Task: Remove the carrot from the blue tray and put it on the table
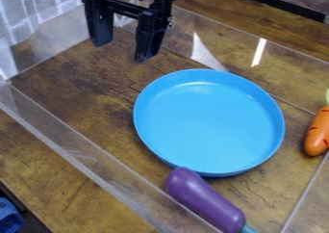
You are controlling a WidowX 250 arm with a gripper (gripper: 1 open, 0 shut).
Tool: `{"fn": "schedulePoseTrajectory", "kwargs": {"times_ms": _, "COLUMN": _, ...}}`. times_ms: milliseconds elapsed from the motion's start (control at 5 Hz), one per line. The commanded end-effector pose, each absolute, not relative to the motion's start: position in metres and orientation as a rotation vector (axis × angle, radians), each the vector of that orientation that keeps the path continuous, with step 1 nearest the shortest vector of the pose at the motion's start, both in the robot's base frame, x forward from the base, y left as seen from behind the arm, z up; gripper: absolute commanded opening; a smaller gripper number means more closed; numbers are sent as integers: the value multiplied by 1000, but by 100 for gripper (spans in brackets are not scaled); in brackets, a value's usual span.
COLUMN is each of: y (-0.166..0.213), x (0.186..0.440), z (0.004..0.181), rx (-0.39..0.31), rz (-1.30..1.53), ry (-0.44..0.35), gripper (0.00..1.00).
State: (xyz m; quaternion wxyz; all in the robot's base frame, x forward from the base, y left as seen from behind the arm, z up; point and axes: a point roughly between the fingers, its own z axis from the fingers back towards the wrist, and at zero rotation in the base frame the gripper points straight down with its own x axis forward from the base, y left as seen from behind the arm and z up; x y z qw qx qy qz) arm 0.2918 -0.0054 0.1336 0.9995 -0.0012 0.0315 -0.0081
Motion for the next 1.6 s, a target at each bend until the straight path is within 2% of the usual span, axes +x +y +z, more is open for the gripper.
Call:
{"fn": "schedulePoseTrajectory", "kwargs": {"times_ms": 0, "y": -9, "x": 296, "z": 118, "rx": -4, "rz": -40, "ry": 80, "gripper": 100}}
{"fn": "schedulePoseTrajectory", "kwargs": {"times_ms": 400, "y": -73, "x": 323, "z": 128, "rx": -9, "rz": -217, "ry": 78, "gripper": 100}}
{"fn": "schedulePoseTrajectory", "kwargs": {"times_ms": 1000, "y": -158, "x": 383, "z": 95, "rx": -24, "rz": -350, "ry": -5, "gripper": 100}}
{"fn": "schedulePoseTrajectory", "kwargs": {"times_ms": 1200, "y": -171, "x": 403, "z": 93, "rx": -22, "rz": -446, "ry": -20, "gripper": 100}}
{"fn": "schedulePoseTrajectory", "kwargs": {"times_ms": 1400, "y": -174, "x": 410, "z": 87, "rx": -19, "rz": -459, "ry": -21, "gripper": 100}}
